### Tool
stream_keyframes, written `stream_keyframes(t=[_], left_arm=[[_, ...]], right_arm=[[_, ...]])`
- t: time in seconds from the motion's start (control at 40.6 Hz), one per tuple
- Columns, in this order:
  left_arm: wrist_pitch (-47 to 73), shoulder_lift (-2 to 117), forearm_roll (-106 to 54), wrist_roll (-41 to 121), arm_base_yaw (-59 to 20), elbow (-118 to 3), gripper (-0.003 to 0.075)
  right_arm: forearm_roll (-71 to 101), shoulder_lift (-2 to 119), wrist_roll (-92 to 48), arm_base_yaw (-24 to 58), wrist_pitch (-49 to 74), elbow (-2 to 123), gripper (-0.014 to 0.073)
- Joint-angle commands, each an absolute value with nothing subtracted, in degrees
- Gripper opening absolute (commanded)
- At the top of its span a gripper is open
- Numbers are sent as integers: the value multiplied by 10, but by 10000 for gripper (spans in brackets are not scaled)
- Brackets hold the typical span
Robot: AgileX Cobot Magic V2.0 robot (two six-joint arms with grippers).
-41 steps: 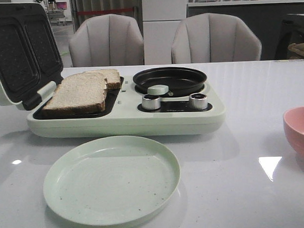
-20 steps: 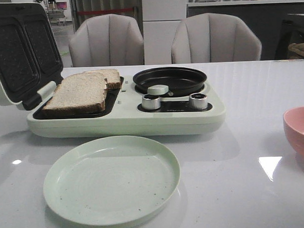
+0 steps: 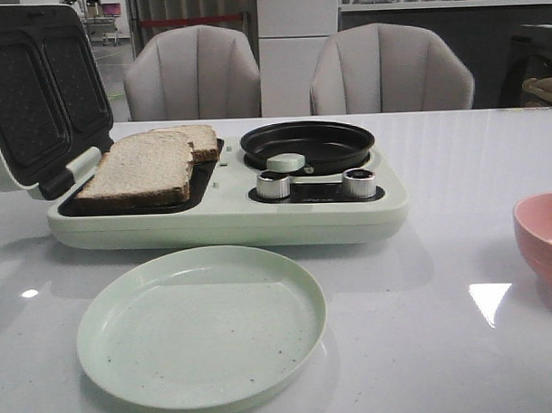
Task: Make breakfast with bread and shrimp
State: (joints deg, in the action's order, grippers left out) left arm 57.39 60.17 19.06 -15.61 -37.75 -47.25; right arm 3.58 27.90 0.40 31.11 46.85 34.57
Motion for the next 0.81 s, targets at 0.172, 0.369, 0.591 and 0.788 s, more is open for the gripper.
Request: stream_keyframes(t=[0.172,0.369,0.591,0.788], left_arm=[[544,664,82,-37,-164,-570,102],[527,713,-52,54,25,-622,102],[494,794,-193,116,143,-674,101],[389,862,-287,116,167,-709,101]], right_arm=[[33,280,3,309,430,361,546],[33,280,3,309,430,361,546],[33,280,3,309,430,361,546],[33,280,3,309,430,361,546]])
